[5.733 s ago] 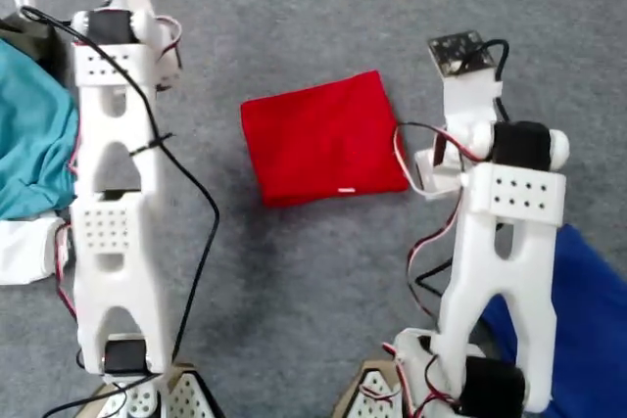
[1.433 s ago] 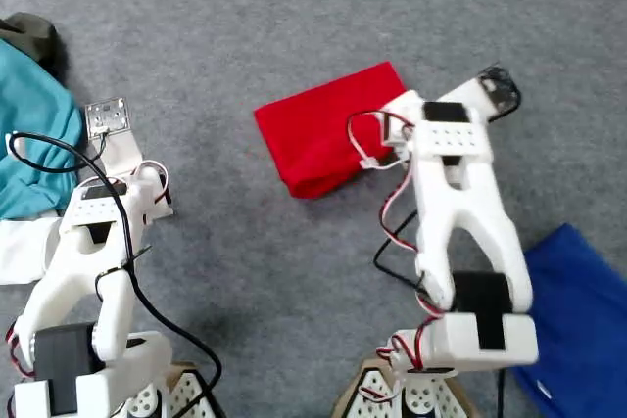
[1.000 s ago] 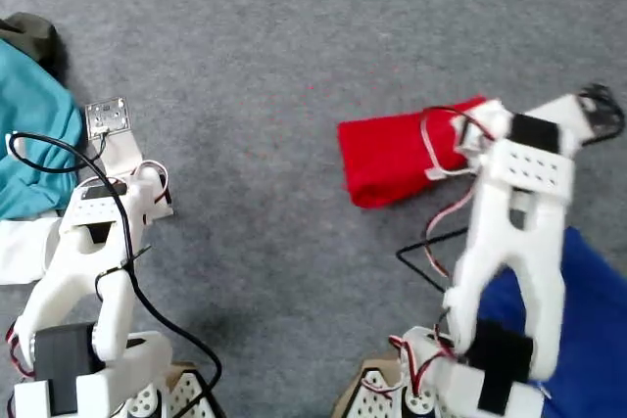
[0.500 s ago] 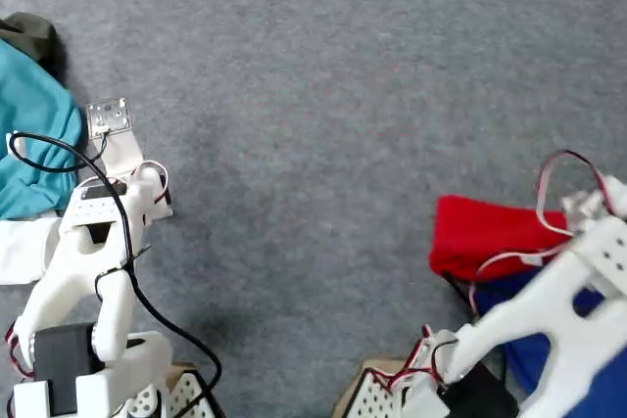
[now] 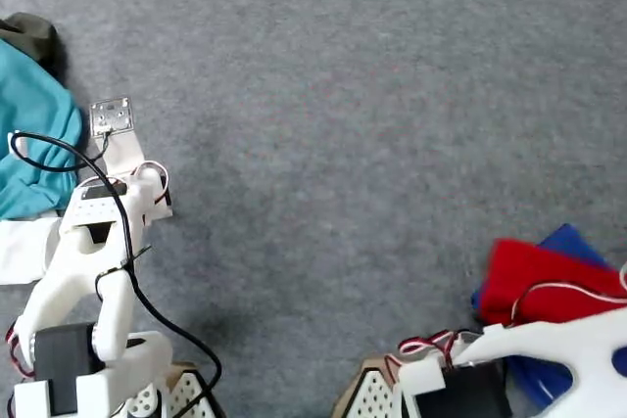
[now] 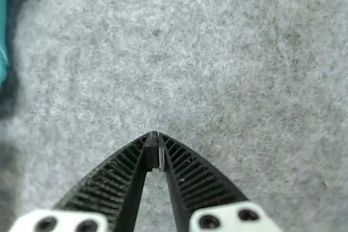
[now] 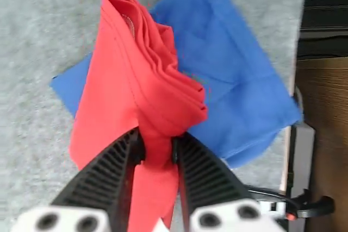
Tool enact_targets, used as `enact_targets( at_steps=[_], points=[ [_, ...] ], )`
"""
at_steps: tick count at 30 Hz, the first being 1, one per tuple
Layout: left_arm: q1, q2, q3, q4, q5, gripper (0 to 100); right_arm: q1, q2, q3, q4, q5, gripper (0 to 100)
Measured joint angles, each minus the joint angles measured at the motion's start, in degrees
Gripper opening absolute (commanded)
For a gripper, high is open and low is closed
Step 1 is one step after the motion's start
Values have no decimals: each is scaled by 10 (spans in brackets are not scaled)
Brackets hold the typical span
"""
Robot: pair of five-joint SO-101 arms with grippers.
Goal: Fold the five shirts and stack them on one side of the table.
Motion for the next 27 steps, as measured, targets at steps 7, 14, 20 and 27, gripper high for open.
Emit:
enact_targets(
  at_steps=[7,14,20,27],
  points=[
    [0,0,6,0,-16,20,41,0,0,0,38,5],
    [0,0,6,0,-16,20,47,0,0,0,83,146],
    [0,0,6,0,-16,20,47,-2,15,9,84,333],
    [0,0,6,0,-16,20,34,-3,-45,125,88,231]
  ],
)
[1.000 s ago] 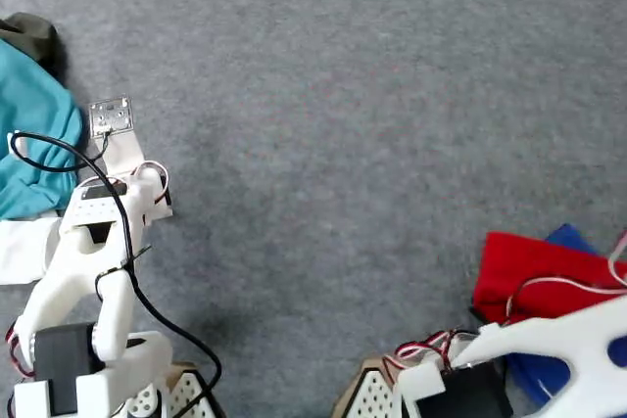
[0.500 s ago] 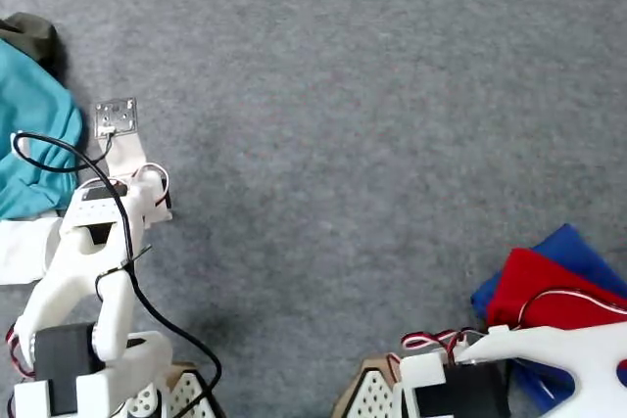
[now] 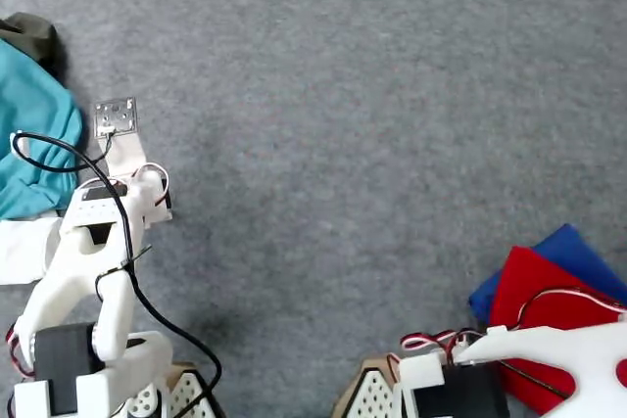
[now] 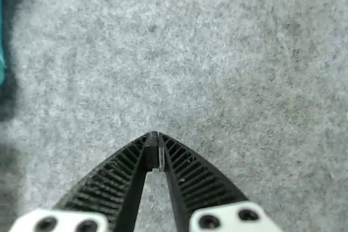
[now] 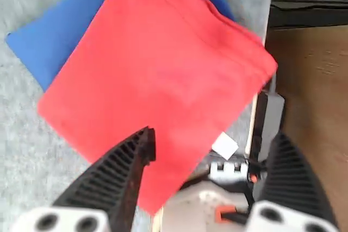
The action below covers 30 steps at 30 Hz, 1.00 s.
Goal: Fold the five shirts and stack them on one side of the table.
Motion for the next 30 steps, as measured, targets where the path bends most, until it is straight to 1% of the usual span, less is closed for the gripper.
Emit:
enact_targets(
  at_steps=[3,5,7,11,14,16,20,23,25,27,30],
  points=[
    [0,0,0,0,0,20,-45,-4,-36,10,0,104],
    [0,0,0,0,0,20,-95,-5,-44,10,6,49],
    [0,0,0,0,0,20,-161,-5,-45,10,21,37],
    [0,0,0,0,0,20,-320,-5,-45,10,23,36],
    [-11,0,0,4,-2,20,-458,-5,-45,6,23,39],
    [-32,0,-11,41,0,20,-556,-5,-45,-12,23,38],
    [-97,0,-58,131,-2,20,-733,-5,-45,-69,23,37],
    [-164,0,-106,177,-1,21,-834,5,-45,-113,23,37],
    [-212,0,-146,208,-12,21,-885,31,-55,-134,23,37],
    [-257,0,-184,238,-32,22,-920,67,-80,-141,21,37],
    [-322,0,-246,297,-60,78,-950,139,-135,-144,8,37]
  ],
)
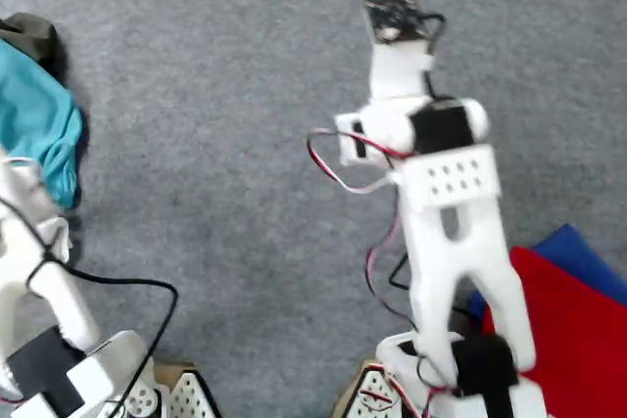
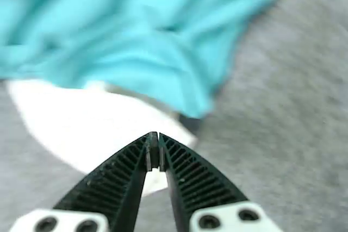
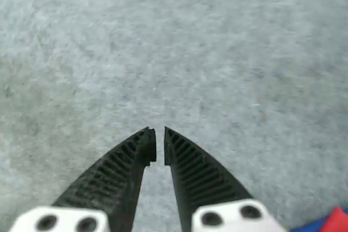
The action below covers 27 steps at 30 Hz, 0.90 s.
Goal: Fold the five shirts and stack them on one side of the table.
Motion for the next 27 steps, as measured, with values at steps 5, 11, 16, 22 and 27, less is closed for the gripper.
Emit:
enact_targets(
  at_steps=[5,11,16,22,27],
  points=[
    [-100,0,-91,47,-25,152,-40,129,-139,24,-5,37],
    [-145,52,-134,8,-25,157,-79,291,-319,66,-5,37],
    [-163,190,-184,-21,-25,153,-87,411,-457,96,-7,37],
    [-164,358,-264,-75,3,124,-87,512,-587,149,-9,37],
    [-170,400,-316,-96,25,26,-87,535,-629,154,-9,37]
  ],
)
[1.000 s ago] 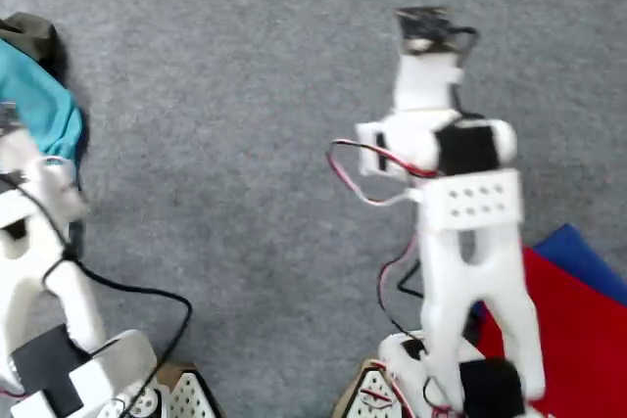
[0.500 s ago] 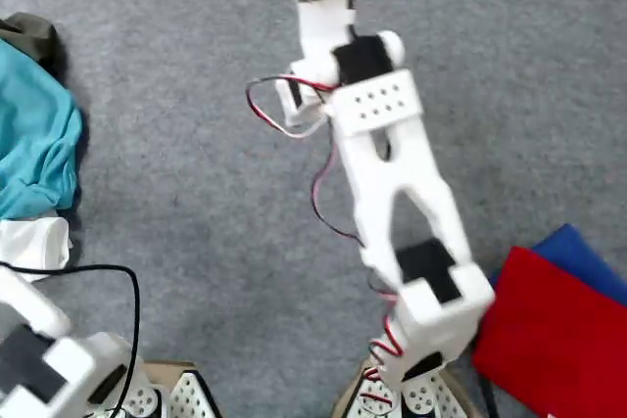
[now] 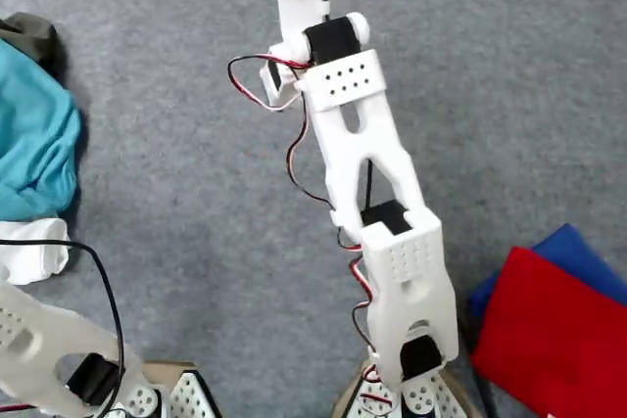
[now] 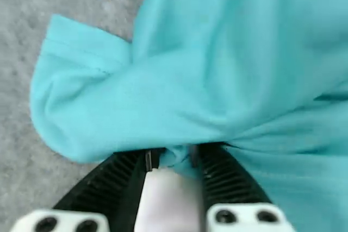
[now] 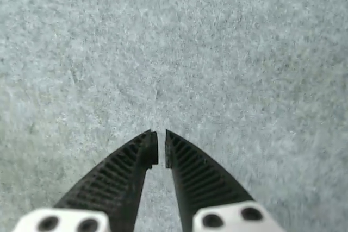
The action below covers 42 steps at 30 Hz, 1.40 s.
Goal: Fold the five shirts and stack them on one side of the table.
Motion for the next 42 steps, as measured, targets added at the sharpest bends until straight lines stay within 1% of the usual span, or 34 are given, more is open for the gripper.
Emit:
enact_targets(
  at_steps=[3,9,12,14,17,22,28,31,34,38,42],
  points=[
    [0,1,-23,20,3,19,0,2,-4,0,0,37],
    [-1,-11,-88,110,11,19,0,2,-4,0,0,37],
    [11,-46,-128,155,40,19,0,2,-4,0,0,37],
    [32,-74,-153,186,60,19,0,2,-4,0,0,37],
    [84,-114,-172,222,87,19,8,2,-4,0,0,37],
    [182,-169,-178,262,118,19,45,2,-4,0,0,37],
    [261,-252,-178,268,136,19,98,2,-4,0,0,37],
    [318,-300,-178,268,136,19,124,0,-4,0,0,39],
    [400,-348,-178,281,136,19,158,-13,-4,0,5,40],
    [529,-404,-168,282,135,19,211,-48,-4,0,58,40],
    [655,-422,-132,277,135,19,279,-89,-4,0,105,40]
  ],
)
